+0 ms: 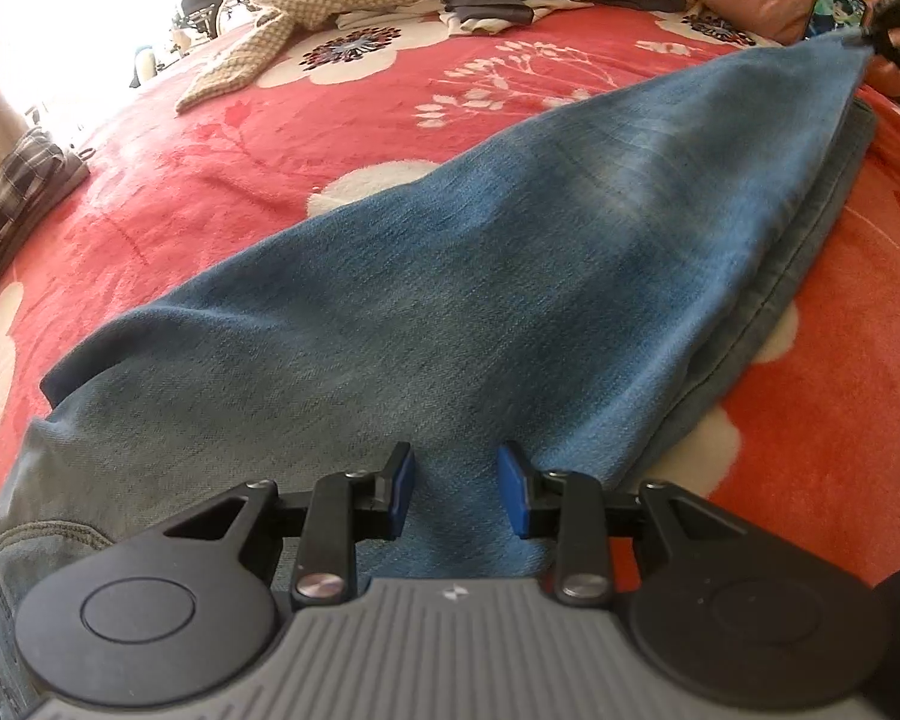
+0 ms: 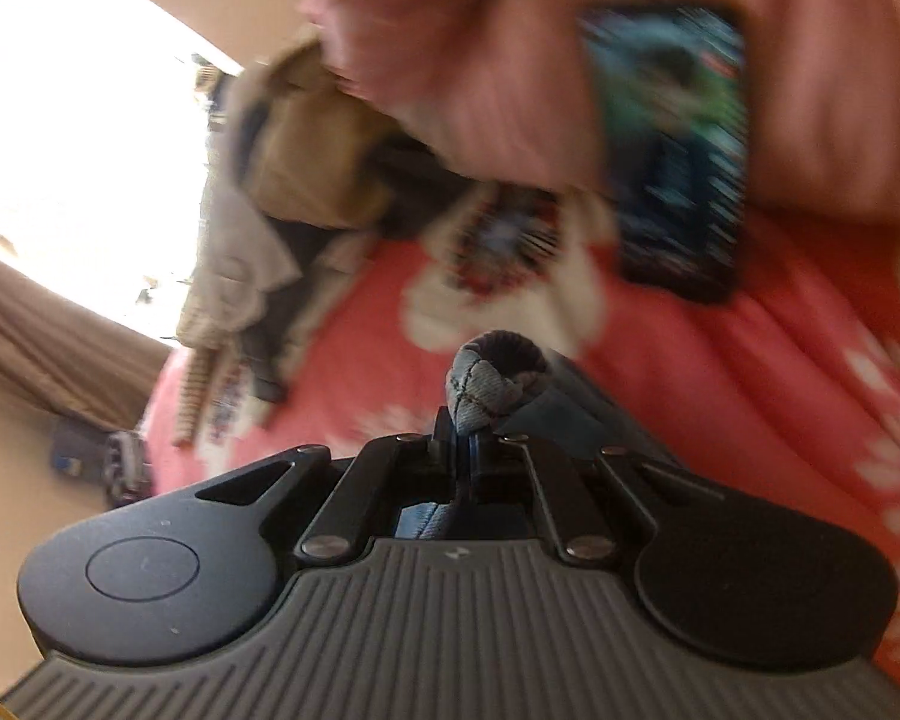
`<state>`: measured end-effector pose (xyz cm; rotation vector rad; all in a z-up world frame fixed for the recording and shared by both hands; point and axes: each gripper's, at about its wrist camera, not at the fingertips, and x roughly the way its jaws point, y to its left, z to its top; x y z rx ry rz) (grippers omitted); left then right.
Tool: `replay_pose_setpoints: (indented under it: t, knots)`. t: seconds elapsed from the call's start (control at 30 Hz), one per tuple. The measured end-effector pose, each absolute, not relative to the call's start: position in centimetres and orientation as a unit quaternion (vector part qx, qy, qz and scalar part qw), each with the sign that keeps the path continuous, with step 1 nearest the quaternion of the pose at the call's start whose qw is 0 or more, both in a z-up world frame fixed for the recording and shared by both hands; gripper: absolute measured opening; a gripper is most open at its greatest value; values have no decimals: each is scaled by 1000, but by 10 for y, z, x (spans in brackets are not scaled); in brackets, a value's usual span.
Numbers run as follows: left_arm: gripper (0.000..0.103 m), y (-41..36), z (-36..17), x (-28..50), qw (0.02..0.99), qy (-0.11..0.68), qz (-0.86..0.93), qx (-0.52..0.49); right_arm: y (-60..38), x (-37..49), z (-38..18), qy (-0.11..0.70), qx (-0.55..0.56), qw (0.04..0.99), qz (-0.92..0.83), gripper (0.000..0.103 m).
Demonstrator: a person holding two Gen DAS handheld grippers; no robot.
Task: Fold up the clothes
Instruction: 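Grasp the jeans leg hem with the right gripper and lift it, then grasp the jeans waistband with the left gripper while the right gripper holds the hem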
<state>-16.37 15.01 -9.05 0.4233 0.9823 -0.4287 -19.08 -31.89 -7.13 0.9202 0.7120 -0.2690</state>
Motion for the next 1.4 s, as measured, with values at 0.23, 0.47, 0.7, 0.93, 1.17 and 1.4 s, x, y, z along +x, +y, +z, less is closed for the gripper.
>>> replay_pose_setpoints:
  t: [0.23,0.47,0.7,0.93,1.17,1.4]
  knots:
    - [33,148,-90,-162,833,470,-207,208,-323,-212,-107,371,436,809,-135,2]
    - [32,145,-87,-162,824,475,-214,222,-322,-209,-119,387,404,818,-133,4]
    - [30,135,-68,-179,814,464,-266,226,-330,-217,-115,373,419,811,-164,21]
    - [28,100,-74,-189,799,429,-321,273,-269,-206,-88,386,221,893,-73,30]
    - [24,80,-77,-189,783,411,-363,293,-173,-181,-90,415,-15,892,179,30]
    - [25,50,-81,-182,792,382,-380,289,-77,-156,-91,395,-250,784,409,29]
